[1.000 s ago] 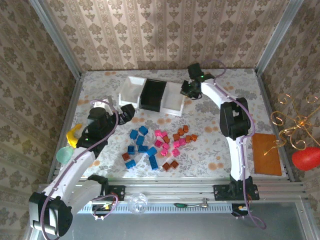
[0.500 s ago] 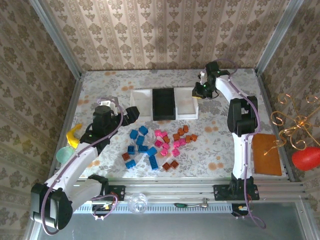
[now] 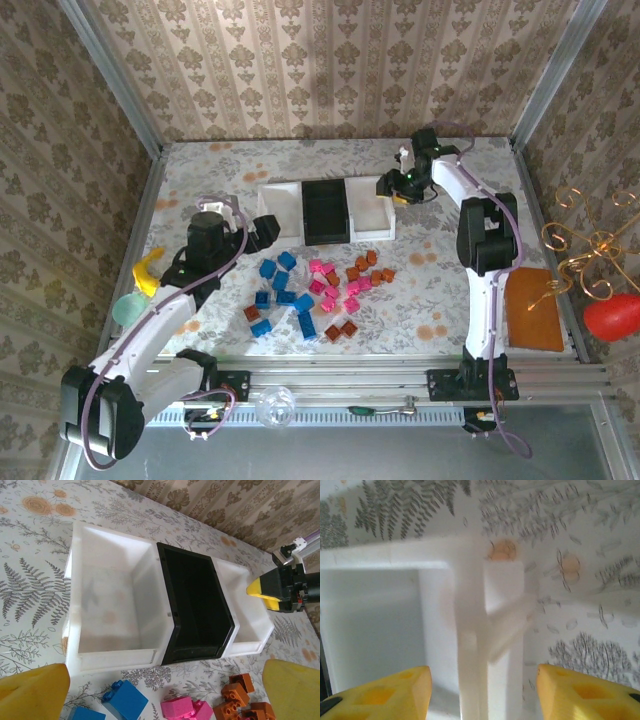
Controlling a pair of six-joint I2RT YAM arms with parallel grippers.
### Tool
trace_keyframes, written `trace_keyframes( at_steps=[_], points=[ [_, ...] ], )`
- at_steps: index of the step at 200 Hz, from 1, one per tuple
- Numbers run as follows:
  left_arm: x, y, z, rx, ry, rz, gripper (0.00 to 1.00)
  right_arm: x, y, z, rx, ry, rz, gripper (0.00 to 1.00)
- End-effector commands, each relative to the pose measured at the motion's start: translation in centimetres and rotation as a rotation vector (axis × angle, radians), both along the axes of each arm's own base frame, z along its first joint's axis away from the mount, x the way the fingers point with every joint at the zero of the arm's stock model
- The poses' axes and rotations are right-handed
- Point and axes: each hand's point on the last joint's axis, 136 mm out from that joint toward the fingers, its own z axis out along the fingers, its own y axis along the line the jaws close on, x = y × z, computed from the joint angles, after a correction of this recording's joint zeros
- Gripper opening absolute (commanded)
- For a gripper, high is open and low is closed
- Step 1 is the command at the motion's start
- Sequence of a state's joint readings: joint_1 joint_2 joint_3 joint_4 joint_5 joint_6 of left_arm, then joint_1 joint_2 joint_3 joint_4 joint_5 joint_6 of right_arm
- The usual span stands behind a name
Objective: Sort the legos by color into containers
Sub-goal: Move the container to the top-center of the table, then pick up the lego from the center of the table.
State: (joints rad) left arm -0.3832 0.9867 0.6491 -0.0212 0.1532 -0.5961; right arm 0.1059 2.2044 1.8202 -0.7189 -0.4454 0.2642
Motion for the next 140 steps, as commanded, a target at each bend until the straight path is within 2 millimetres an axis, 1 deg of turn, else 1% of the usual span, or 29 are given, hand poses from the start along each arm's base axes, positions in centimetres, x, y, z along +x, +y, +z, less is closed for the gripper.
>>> trace_keyframes(
  at_steps=[1, 3, 8, 15, 18, 24, 42, 49, 58, 65, 68, 73, 75, 77, 78, 86, 103, 117, 140],
  points=[
    [-0.5, -0.6, 1.2, 0.045, -0.06, -0.024, 1.0, 0.3, -0.4, 6.3, 0.012, -0.182, -0.098, 0.62],
    [-0.6, -0.6, 1.2, 0.051, -0.063, -0.025, 1.0, 0.1, -0.4, 6.4, 0.01, -0.185, -0.108, 0.62],
    [-0.7, -0.8, 1.3, 0.061, -0.069, -0.027, 1.0, 0.1, -0.5, 7.5, 0.013, -0.229, -0.133, 0.62],
    [-0.7, -0.7, 1.2, 0.08, -0.077, -0.021, 1.0, -0.7, -0.6, 8.2, 0.006, -0.263, -0.159, 0.62],
    [-1.1, -1.4, 1.1, 0.086, -0.082, -0.043, 1.0, -1.1, -0.5, 8.3, -0.003, -0.273, -0.169, 0.62],
    [-1.3, -1.7, 1.0, 0.101, -0.087, -0.051, 1.0, -1.9, -0.5, 9.0, -0.026, -0.313, -0.191, 0.63],
    [-1.7, -1.9, 0.5, 0.132, -0.071, -0.05, 1.0, -4.5, 0.0, 10.0, -0.088, -0.404, -0.236, 0.65],
    [-1.9, -1.7, 0.1, 0.144, -0.051, -0.042, 1.0, -5.7, 0.7, 10.1, -0.094, -0.44, -0.238, 0.67],
    [-2.0, -1.4, -0.5, 0.162, -0.027, -0.031, 1.0, -7.4, 2.1, 10.3, -0.097, -0.475, -0.222, 0.69],
    [-2.2, -1.2, -0.9, 0.172, -0.013, -0.024, 1.0, -8.9, 3.6, 9.8, -0.103, -0.491, -0.179, 0.69],
    [-2.3, -1.1, -1.1, 0.175, -0.01, -0.02, 1.0, -9.3, 4.0, 9.8, -0.106, -0.496, -0.165, 0.69],
    [-2.4, -0.9, -1.3, 0.179, -0.004, -0.013, 1.0, -10.4, 5.1, 9.4, -0.118, -0.498, -0.126, 0.69],
    [-2.5, -0.9, -1.4, 0.18, -0.001, -0.011, 1.0, -10.6, 5.1, 9.3, -0.122, -0.496, -0.122, 0.69],
    [-2.5, -0.8, -1.5, 0.181, 0.001, -0.008, 1.0, -11.2, 5.8, 9.0, -0.128, -0.494, -0.098, 0.69],
    [-2.6, -0.8, -1.5, 0.182, 0.003, -0.007, 1.0, -11.2, 5.8, 9.0, -0.128, -0.494, -0.098, 0.69],
    [-2.8, -0.7, -1.8, 0.184, 0.005, -0.005, 1.0, -12.6, 7.4, 8.3, -0.135, -0.48, -0.032, 0.69],
    [-3.2, -0.6, -2.2, 0.183, 0.003, -0.006, 1.0, -15.0, 11.0, 6.6, -0.131, -0.452, 0.093, 0.68],
    [-3.5, -0.5, -2.4, 0.183, 0.004, -0.005, 1.0, -16.1, 13.6, 5.6, -0.154, -0.448, 0.177, 0.68],
    [-3.8, -0.5, -2.9, 0.184, 0.017, -0.005, 1.0, -16.3, 16.8, 4.4, -0.223, -0.467, 0.233, 0.7]
  ],
)
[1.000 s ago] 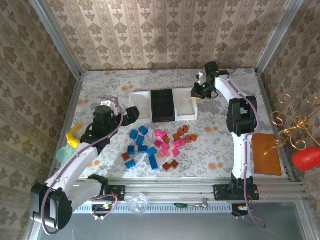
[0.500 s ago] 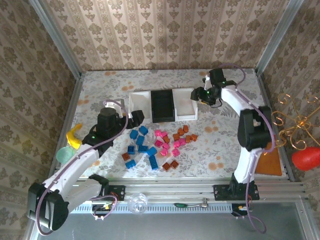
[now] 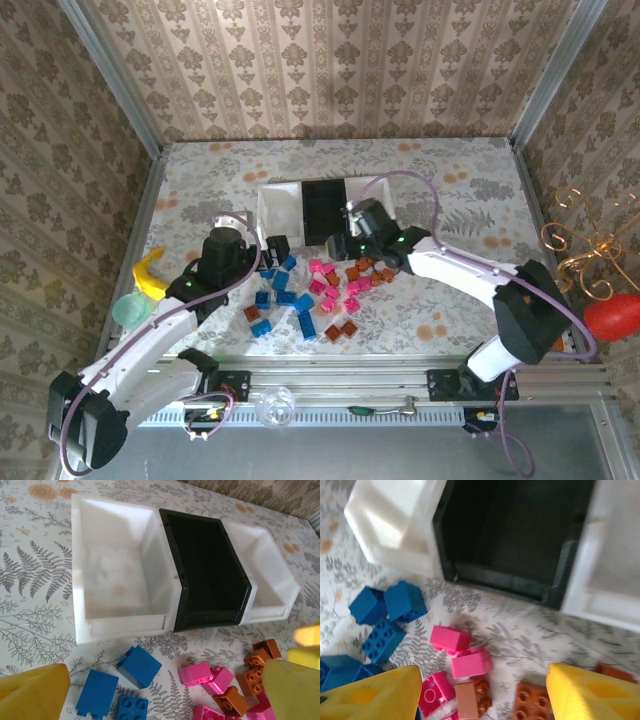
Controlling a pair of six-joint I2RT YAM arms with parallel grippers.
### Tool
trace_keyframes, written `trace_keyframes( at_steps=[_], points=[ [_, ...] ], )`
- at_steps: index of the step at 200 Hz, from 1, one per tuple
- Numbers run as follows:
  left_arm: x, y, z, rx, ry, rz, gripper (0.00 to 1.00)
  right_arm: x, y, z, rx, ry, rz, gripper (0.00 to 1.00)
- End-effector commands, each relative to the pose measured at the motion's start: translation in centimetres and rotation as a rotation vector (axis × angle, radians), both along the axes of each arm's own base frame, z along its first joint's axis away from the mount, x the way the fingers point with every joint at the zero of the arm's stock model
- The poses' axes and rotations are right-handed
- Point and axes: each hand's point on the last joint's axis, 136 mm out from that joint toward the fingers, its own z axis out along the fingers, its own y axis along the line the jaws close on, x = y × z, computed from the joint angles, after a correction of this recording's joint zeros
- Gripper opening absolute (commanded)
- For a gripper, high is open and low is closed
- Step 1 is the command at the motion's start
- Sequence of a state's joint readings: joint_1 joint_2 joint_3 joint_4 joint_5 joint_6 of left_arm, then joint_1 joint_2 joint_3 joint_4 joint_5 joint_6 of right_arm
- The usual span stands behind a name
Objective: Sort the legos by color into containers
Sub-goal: Pick up the lego from the center of the table.
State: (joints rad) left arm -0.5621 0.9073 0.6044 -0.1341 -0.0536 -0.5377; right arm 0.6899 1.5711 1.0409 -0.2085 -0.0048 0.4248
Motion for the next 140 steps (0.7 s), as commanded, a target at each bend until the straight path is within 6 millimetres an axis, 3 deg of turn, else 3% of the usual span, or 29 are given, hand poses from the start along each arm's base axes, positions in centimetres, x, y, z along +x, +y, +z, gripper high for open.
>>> trace_keyframes(
  at_steps=[1, 8, 13, 37, 81, 140],
  points=[
    [-0.5, 0.6, -0.8, 0.019, 0.018, 0.019, 1.0, 0.7, 2.5, -0.4, -0.085, -0.069, 0.019, 0.7],
    [-0.6, 0.6, -0.9, 0.02, 0.022, 0.02, 1.0, 0.8, 3.4, -0.7, -0.088, -0.074, 0.028, 0.72],
    [-0.7, 0.7, -1.1, 0.022, 0.025, 0.022, 1.0, 0.8, 4.2, -0.9, -0.092, -0.076, 0.034, 0.79],
    [-1.1, 1.1, -1.4, 0.026, 0.029, 0.033, 1.0, 1.9, 6.0, -2.9, -0.166, -0.064, 0.009, 0.79],
    [-1.8, 1.9, -1.6, 0.042, 0.027, 0.038, 1.0, 2.6, 6.4, -5.9, -0.227, 0.005, -0.038, 0.74],
    [-2.0, 2.1, -2.0, 0.055, 0.03, 0.04, 1.0, 1.6, 6.1, -8.4, -0.342, 0.049, -0.068, 0.68]
  ],
)
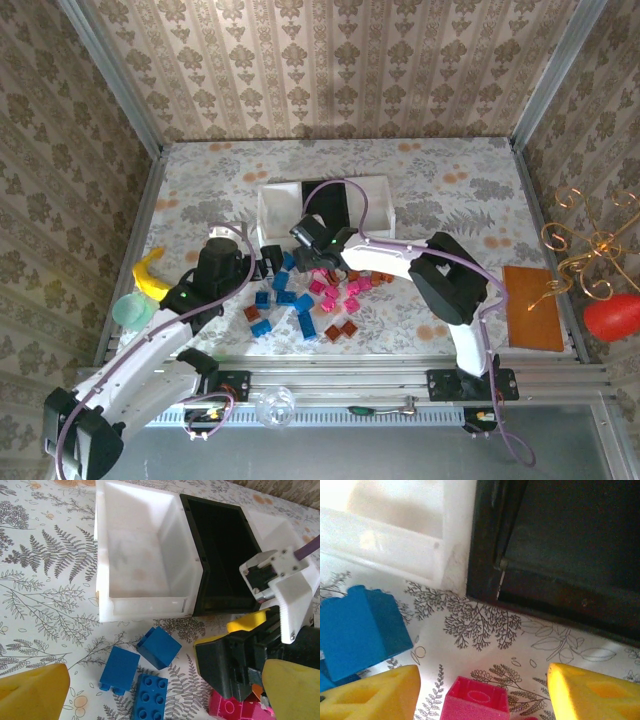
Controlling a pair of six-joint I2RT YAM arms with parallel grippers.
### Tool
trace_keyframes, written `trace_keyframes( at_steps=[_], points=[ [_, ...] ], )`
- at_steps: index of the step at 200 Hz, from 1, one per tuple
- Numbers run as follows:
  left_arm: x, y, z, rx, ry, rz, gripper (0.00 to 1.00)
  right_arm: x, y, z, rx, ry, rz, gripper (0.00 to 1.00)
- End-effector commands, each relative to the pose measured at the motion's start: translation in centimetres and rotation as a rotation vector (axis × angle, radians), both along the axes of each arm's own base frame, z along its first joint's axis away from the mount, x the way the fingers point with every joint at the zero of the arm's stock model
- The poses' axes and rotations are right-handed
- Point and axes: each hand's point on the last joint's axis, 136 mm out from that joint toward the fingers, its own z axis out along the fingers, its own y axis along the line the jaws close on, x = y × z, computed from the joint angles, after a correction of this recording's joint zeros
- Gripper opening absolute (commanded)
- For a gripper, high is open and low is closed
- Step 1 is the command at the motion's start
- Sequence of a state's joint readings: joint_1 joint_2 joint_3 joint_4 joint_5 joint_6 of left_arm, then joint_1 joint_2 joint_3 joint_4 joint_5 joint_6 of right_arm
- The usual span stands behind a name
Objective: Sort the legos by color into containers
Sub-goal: Pick up the lego from the center of the table, then place the lego in the container.
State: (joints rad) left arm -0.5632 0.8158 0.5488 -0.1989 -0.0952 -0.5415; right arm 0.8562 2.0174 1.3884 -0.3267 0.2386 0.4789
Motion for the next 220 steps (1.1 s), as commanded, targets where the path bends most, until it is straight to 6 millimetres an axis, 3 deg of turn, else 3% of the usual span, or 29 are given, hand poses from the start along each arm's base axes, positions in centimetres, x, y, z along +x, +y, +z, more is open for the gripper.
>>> trace_keyframes(
  at_steps=[1, 85, 121, 147, 173, 196, 220],
  points=[
    [-0.5, 0.4, -0.8, 0.024, 0.016, 0.002, 1.0, -0.5, -0.8, -0.8, -0.082, 0.009, -0.044, 0.68],
    [-0.6, 0.5, -1.2, 0.023, 0.023, 0.01, 1.0, -1.4, 0.0, -2.2, -0.104, 0.026, -0.014, 0.54],
    [-0.6, 0.5, -1.1, 0.019, 0.023, 0.01, 1.0, -1.0, 0.6, -1.4, -0.075, 0.0, 0.004, 0.4],
    [-0.6, 0.5, -1.1, 0.018, 0.024, 0.011, 1.0, -0.8, 1.2, 0.7, -0.017, -0.048, 0.027, 0.35],
    [-0.5, 0.5, -1.0, 0.024, 0.025, 0.01, 1.0, -1.0, 0.8, 5.0, 0.063, -0.134, 0.038, 0.34],
    [-0.4, 0.4, -0.9, 0.026, 0.025, 0.011, 1.0, -0.3, -1.7, 9.0, 0.097, -0.214, -0.002, 0.33],
    [-0.4, 0.3, -1.0, 0.027, 0.032, 0.004, 1.0, 2.1, -6.8, 11.0, 0.121, -0.248, -0.117, 0.33]
  ],
)
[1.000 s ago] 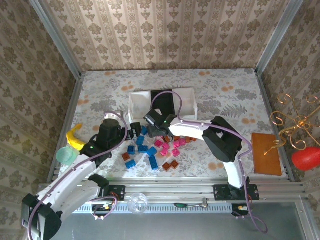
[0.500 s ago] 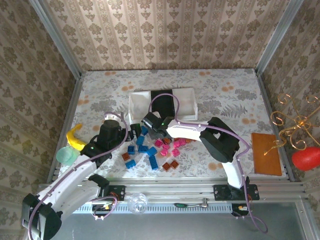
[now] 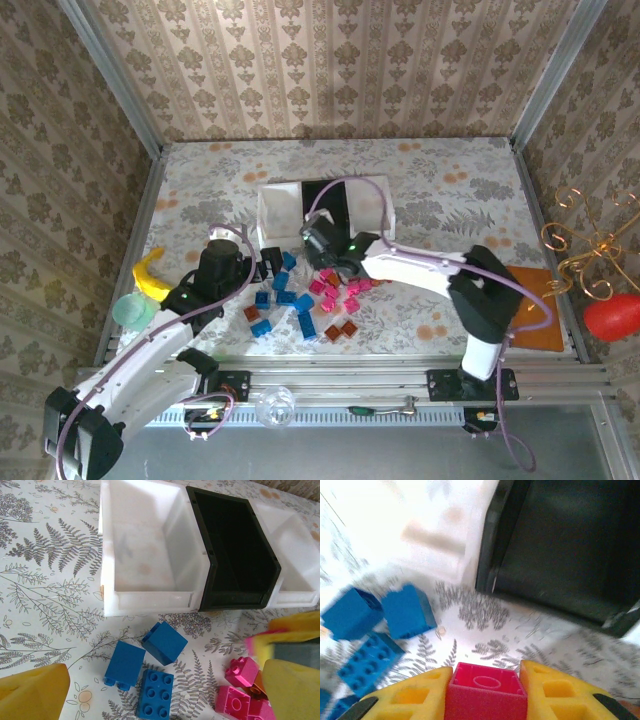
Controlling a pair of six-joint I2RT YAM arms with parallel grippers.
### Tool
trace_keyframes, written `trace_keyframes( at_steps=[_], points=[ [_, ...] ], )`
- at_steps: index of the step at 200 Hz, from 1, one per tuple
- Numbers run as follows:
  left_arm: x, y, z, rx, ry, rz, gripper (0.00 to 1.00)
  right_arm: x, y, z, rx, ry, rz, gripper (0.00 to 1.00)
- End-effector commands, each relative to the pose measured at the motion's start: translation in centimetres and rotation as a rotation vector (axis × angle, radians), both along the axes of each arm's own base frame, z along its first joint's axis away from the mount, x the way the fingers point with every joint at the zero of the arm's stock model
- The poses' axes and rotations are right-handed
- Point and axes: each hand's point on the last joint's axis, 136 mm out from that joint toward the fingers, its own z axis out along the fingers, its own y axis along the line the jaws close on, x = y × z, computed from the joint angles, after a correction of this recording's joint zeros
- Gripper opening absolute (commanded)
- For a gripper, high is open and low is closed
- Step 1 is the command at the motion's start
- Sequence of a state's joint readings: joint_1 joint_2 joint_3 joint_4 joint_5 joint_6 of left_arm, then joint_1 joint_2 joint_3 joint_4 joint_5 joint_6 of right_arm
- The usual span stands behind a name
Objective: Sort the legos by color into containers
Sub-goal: Place the lego in the container.
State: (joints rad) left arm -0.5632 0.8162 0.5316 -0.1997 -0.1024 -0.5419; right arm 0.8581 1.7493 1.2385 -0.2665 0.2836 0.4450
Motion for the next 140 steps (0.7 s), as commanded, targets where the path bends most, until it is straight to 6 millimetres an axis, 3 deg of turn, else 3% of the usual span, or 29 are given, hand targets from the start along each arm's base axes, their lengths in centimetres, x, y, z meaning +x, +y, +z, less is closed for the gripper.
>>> trace_keyframes(
  at_steps=[1, 29, 53, 81, 108, 121, 140],
  points=[
    [-0.3, 0.0, -0.2, 0.014, 0.019, -0.002, 1.0, 3.3, -5.0, 3.4, 0.04, -0.088, -0.131, 0.33],
    [-0.4, 0.1, -0.6, 0.024, 0.041, 0.002, 1.0, 6.5, -10.0, 2.9, 0.04, -0.062, -0.259, 0.31],
    [-0.5, 0.5, -0.8, 0.03, 0.059, 0.021, 1.0, 9.7, -11.8, 1.6, 0.018, -0.028, -0.313, 0.31],
    [-1.0, 0.9, -1.2, 0.041, 0.095, 0.038, 0.97, 12.7, -12.9, -0.5, -0.007, 0.022, -0.367, 0.31],
    [-1.8, 1.3, -2.1, 0.044, 0.14, 0.05, 0.95, 14.3, -13.4, -2.0, 0.016, 0.065, -0.404, 0.32],
    [-2.1, 1.4, -2.7, 0.044, 0.165, 0.053, 0.94, 14.7, -13.1, -2.4, 0.023, 0.078, -0.404, 0.38],
    [-2.6, 1.6, -3.4, 0.049, 0.195, 0.058, 0.93, 15.0, -12.6, -2.2, 0.042, 0.078, -0.398, 0.56]
  ],
)
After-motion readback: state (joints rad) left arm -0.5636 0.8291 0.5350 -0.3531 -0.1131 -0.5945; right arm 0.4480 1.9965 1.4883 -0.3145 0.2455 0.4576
